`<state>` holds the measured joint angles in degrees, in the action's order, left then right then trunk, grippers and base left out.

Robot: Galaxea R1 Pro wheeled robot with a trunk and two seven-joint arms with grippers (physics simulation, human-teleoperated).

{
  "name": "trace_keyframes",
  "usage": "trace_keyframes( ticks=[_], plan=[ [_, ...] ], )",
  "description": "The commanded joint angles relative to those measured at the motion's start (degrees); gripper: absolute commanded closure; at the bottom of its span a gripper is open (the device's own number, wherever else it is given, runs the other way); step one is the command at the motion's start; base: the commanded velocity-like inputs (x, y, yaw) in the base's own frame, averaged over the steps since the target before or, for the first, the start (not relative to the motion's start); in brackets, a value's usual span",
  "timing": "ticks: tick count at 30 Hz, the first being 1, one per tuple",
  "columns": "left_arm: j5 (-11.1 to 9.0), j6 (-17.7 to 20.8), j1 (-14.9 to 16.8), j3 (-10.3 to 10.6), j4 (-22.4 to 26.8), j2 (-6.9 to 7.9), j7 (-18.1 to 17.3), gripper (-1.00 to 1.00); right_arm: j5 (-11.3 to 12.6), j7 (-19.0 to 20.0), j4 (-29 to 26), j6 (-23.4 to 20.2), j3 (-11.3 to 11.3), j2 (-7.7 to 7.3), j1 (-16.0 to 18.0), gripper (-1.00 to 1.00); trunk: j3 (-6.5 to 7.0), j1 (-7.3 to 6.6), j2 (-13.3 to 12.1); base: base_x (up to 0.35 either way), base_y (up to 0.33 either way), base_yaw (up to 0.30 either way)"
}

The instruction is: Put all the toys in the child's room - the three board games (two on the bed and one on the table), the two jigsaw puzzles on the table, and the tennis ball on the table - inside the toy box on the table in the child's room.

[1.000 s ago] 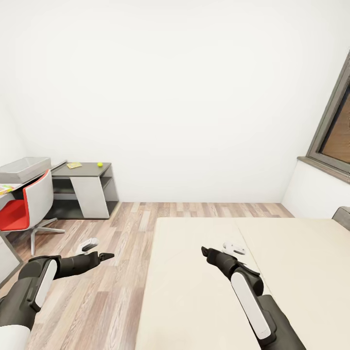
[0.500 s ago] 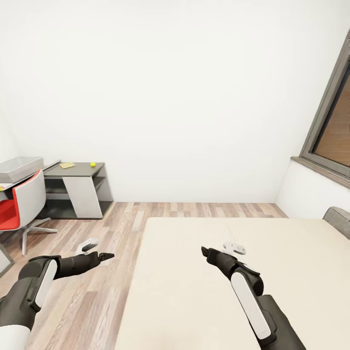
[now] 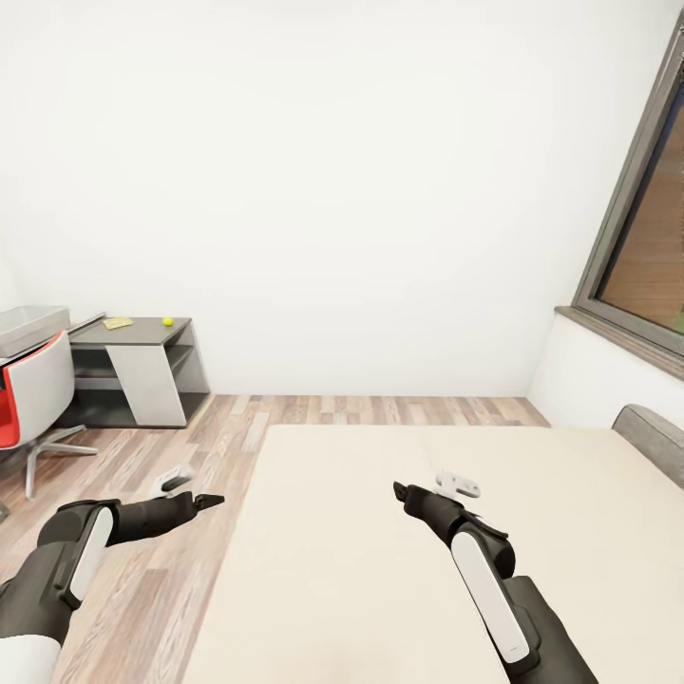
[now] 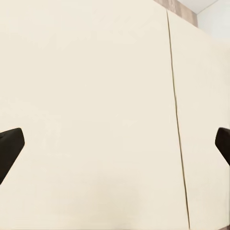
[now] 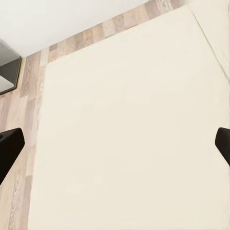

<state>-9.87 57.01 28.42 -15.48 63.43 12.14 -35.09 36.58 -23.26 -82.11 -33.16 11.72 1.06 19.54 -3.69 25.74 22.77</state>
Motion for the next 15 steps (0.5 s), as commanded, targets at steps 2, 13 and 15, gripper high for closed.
trace_keyframes(
  ticks=[2, 13, 15],
  plan=[
    [-0.15, 0.38, 0.06, -0.08, 0.03, -0.01, -0.07, -1.0, 0.6, -0.6, -0.07, -0.06, 0.06, 0.0, 0.06, -1.0, -0.14, 0.04, 0.14, 0.0, -0.293, 0.0],
    [-0.15, 0.37, 0.06, -0.08, 0.03, -0.01, -0.07, -1.0, 0.59, -0.57, -0.07, -0.06, 0.06, 0.0, 0.06, -1.0, -0.14, 0.04, 0.14, 0.0, -0.293, 0.0],
    [-0.15, 0.36, 0.06, -0.08, 0.03, -0.02, -0.1, -1.0, 0.6, -0.58, -0.07, -0.06, 0.06, 0.0, 0.04, -1.0, -0.14, 0.04, 0.14, 0.0, -0.289, 0.0]
  ],
)
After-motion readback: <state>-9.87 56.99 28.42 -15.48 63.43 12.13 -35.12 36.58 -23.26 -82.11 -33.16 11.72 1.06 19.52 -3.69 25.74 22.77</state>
